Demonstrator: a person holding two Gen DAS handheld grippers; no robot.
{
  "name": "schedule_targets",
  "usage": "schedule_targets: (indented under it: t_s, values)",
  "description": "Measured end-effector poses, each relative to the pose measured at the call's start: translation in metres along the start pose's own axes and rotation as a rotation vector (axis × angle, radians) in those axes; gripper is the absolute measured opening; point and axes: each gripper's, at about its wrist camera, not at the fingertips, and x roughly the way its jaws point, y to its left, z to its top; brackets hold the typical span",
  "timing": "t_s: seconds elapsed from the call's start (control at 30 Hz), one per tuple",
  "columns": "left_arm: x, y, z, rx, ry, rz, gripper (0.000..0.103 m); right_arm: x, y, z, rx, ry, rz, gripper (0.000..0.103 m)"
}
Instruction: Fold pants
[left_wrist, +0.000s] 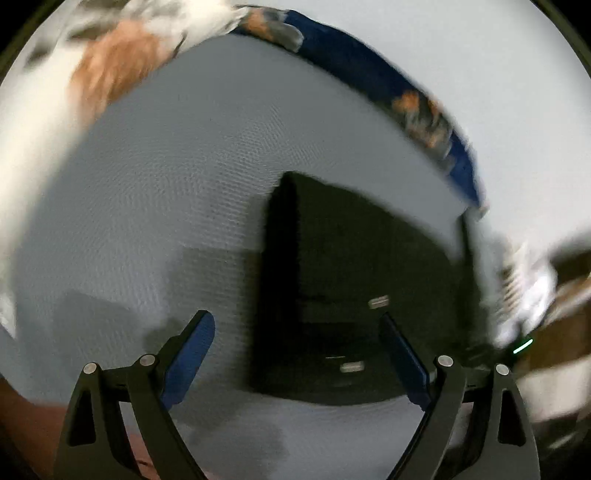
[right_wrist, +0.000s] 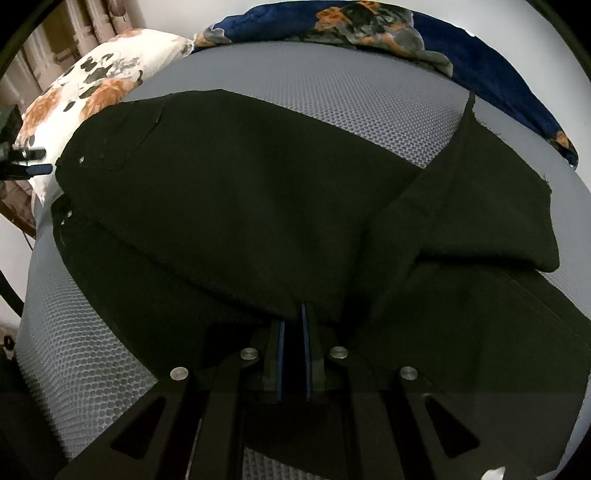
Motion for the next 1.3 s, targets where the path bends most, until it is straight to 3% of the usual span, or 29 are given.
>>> schedule_targets:
  t_s: [0.07, 0.17, 0.2, 0.27, 0.47, 0.53, 0.73, 0.87, 1.0, 1.1, 1.3]
  values:
    - [0.004, 0.001, -0.004, -0.112, 0.019, -0.051, 0.089, 0.0, 0.0, -0.002, 0.003, -0.004, 0.002, 0.007]
    - [0.021, 0.004, -0.01, -0.219, 0.064, -0.064, 0.075, -0.001, -0.001, -0.002, 0.005, -0.011, 0.002, 0.007]
    - [0.029, 0.008, -0.013, -0.264, 0.095, -0.063, 0.066, -0.001, 0.0, -0.002, 0.007, -0.012, 0.003, 0.007]
    - [0.042, 0.012, -0.019, -0.33, 0.119, -0.081, 0.06, -0.001, -0.001, -0.003, 0.01, -0.017, 0.004, 0.007]
    - [0.046, 0.017, -0.025, -0.417, 0.078, -0.116, 0.057, -0.001, -0.002, -0.004, 0.018, -0.027, 0.008, 0.007]
    - [0.057, 0.009, -0.021, -0.43, 0.072, -0.128, 0.046, -0.001, -0.002, -0.004, 0.019, -0.027, 0.008, 0.007]
    - [0.055, -0.009, -0.01, -0.307, 0.047, -0.107, 0.026, -0.022, -0.001, -0.005, 0.019, -0.072, -0.016, 0.005]
    - [0.043, -0.009, -0.019, -0.243, 0.084, -0.123, 0.025, -0.052, 0.005, -0.01, -0.005, -0.091, -0.034, 0.005]
    - [0.048, -0.017, -0.027, -0.142, 0.139, -0.053, 0.024, -0.065, 0.02, -0.024, -0.051, -0.06, -0.044, 0.005]
    - [0.055, -0.023, -0.032, -0.08, 0.185, 0.009, 0.024, -0.056, 0.026, -0.038, -0.069, -0.003, -0.04, 0.005]
    - [0.058, -0.037, -0.029, 0.006, 0.204, 0.07, 0.024, -0.036, 0.028, -0.056, -0.045, 0.061, -0.006, 0.005]
